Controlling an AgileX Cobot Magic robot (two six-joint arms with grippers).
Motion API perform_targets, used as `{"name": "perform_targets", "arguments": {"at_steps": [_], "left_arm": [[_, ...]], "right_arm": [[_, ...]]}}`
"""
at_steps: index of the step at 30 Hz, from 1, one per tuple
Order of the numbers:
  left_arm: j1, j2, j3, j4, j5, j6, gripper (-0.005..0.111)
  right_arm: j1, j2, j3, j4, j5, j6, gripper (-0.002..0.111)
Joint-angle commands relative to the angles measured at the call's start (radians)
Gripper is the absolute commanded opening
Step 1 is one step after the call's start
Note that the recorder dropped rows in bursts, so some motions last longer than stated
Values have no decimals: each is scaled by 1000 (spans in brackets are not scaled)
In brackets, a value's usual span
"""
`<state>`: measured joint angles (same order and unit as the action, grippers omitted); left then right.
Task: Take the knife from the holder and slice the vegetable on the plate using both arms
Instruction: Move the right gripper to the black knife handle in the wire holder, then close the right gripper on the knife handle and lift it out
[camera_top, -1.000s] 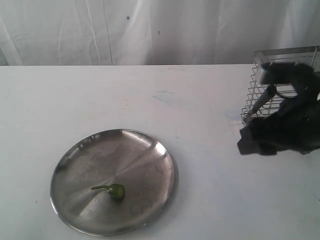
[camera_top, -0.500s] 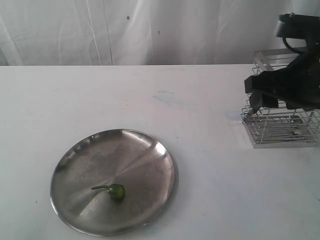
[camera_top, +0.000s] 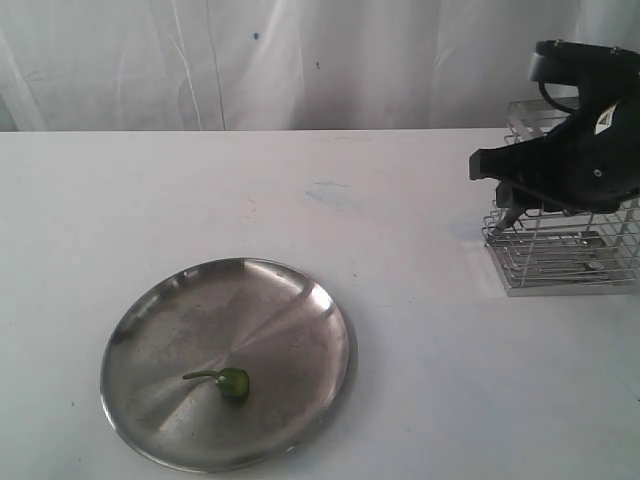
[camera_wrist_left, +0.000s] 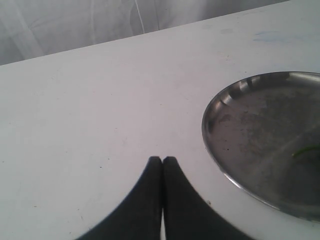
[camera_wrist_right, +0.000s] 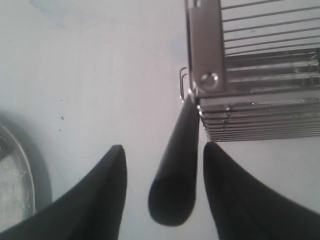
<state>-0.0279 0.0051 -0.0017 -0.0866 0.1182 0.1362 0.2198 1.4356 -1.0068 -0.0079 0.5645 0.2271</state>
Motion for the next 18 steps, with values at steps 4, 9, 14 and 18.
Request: {"name": "perform_targets", "arguments": {"at_steps": [4, 9, 14, 18], "left_arm": [[-4, -5, 2, -9, -4, 0, 0], [-4, -5, 2, -9, -4, 0, 0], [-4, -5, 2, -9, -4, 0, 0], [-4, -5, 2, -9, -4, 0, 0]], "right_arm": [[1, 30, -10, -90, -28, 68, 43], [1, 30, -10, -98, -46, 68, 28], [1, 30, -10, -101, -59, 68, 14], [1, 30, -10, -118, -50, 65, 1]]}}
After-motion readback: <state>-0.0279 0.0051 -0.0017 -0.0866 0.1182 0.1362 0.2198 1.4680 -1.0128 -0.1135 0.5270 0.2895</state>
